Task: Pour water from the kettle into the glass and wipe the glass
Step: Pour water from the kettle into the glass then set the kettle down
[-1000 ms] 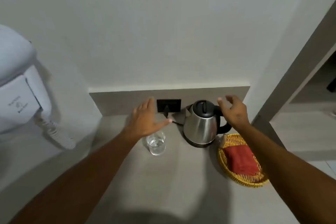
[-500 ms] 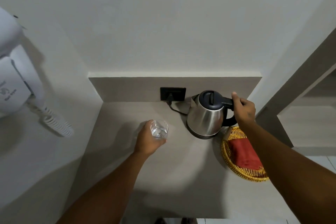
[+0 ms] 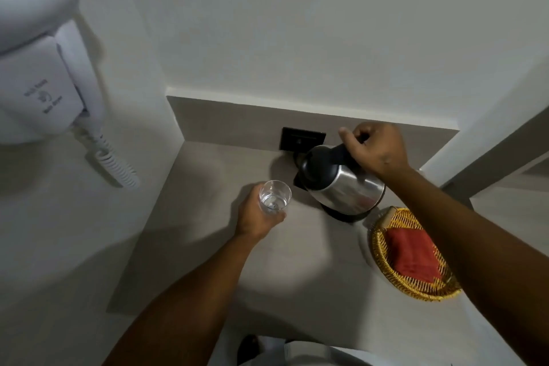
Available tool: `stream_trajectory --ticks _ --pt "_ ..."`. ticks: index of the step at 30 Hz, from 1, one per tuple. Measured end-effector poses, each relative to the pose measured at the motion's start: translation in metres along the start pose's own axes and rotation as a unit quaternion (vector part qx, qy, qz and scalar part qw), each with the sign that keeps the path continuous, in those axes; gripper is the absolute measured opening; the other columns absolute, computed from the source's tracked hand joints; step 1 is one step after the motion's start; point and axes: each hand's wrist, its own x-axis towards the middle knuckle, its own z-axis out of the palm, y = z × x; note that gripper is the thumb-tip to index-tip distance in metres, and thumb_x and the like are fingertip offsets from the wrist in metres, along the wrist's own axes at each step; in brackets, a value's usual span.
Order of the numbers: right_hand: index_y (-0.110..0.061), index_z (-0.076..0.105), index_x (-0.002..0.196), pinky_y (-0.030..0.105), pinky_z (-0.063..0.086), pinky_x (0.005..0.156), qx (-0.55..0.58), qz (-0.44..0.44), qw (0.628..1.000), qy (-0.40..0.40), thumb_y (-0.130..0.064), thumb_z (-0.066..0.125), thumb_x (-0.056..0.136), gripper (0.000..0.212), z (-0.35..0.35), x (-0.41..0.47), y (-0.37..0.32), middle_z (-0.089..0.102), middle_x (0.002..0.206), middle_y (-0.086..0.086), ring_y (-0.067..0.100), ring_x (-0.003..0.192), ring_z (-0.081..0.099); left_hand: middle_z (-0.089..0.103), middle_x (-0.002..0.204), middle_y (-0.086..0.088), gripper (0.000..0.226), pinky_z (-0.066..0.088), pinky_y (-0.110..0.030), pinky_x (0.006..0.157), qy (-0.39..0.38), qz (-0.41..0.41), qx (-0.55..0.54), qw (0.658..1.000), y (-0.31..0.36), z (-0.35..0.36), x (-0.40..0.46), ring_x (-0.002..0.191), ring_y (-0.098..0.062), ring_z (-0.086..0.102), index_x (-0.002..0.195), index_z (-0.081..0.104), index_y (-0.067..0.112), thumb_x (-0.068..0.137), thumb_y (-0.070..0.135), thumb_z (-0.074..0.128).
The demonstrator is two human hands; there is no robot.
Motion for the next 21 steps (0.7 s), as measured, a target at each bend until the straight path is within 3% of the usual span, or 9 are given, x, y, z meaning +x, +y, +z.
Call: stream_trajectory --ticks 4,9,14,21 --pt "-0.025 0.066 0.069 0.032 0.054 0.052 -0.09 -0.071 0.992 -0.056 -0.061 0.051 0.089 0.044 0.012 0.002 -0.04 0.062 0.054 -0.003 0.016 0.052 0.06 0.069 0.118 -0.001 0.081 0.057 -0.034 0.093 -0.025 -0.006 -0.028 0.999 -0.003 0.0 0.003 0.109 -0.021 0.067 0.129 0.06 0.02 0.057 0.01 0.096" --pt "-0.02 0.066 0.075 0.023 0.046 0.05 -0.209 -0.141 0.965 -0.077 -0.058 0.052 0.091 0.043 0.027 0.0 -0.068 0.061 0.059 -0.001 0.015 0.051 0.056 0.07 0.117 -0.002 0.078 0.058 -0.038 0.093 -0.018 0.006 -0.037 0.999 -0.003 -0.001 0.002 0.108 -0.021 0.068 0.127 0.061 0.019 0.057 0.012 0.095" --pt "-0.018 0.066 0.075 0.025 0.049 0.052 -0.244 -0.195 0.947 -0.076 -0.055 0.052 0.091 0.043 0.031 0.002 -0.083 0.063 0.063 0.0 0.018 0.052 0.058 0.069 0.117 0.003 0.077 0.057 -0.031 0.089 -0.035 0.006 -0.035 0.999 -0.002 -0.002 0.0 0.107 -0.017 0.066 0.126 0.06 0.026 0.057 0.016 0.095" --pt "-0.016 0.065 0.068 0.029 0.048 0.053 -0.294 -0.264 0.916 -0.071 -0.05 0.051 0.088 0.042 0.031 0.006 -0.103 0.057 0.057 0.002 0.024 0.049 0.054 0.071 0.115 0.0 0.072 0.059 -0.045 0.091 -0.039 0.003 -0.058 0.998 -0.003 -0.001 -0.001 0.107 -0.021 0.068 0.122 0.062 0.024 0.058 0.011 0.093"
